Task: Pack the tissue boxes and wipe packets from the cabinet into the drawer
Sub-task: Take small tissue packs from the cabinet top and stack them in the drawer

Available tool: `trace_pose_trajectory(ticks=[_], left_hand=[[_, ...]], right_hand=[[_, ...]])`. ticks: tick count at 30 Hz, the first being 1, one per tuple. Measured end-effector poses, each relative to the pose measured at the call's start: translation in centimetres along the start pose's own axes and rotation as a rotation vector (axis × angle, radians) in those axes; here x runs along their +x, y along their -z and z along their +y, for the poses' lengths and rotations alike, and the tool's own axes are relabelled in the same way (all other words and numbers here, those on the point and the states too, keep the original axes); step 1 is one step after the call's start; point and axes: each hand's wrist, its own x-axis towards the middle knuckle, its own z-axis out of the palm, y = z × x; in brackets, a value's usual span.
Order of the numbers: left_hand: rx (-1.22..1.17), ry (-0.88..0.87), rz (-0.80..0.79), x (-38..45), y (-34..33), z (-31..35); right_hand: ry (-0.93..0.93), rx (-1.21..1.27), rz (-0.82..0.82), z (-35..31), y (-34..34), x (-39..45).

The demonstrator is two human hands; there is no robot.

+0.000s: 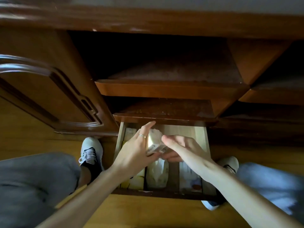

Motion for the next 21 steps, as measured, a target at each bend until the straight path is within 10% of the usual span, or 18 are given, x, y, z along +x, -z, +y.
trace_pose_trajectory(ticks=[8,15,21], left_hand=[[0.096,0.04,-0.052,-0.2,-2.4,0.4],[-0.669,0.245,-0.351,0.6,-1.1,-0.1],[-0.873,0.397,-0.235,0.7,-1.2,-0.6]], right_hand=[[-0.052,-0.158,0.027,0.3,-1.7,0.9],[-0.19,0.124,0.133,1.3,0.7,2.1],[-0.238,0.399,0.124,1.6,1.3,1.8]])
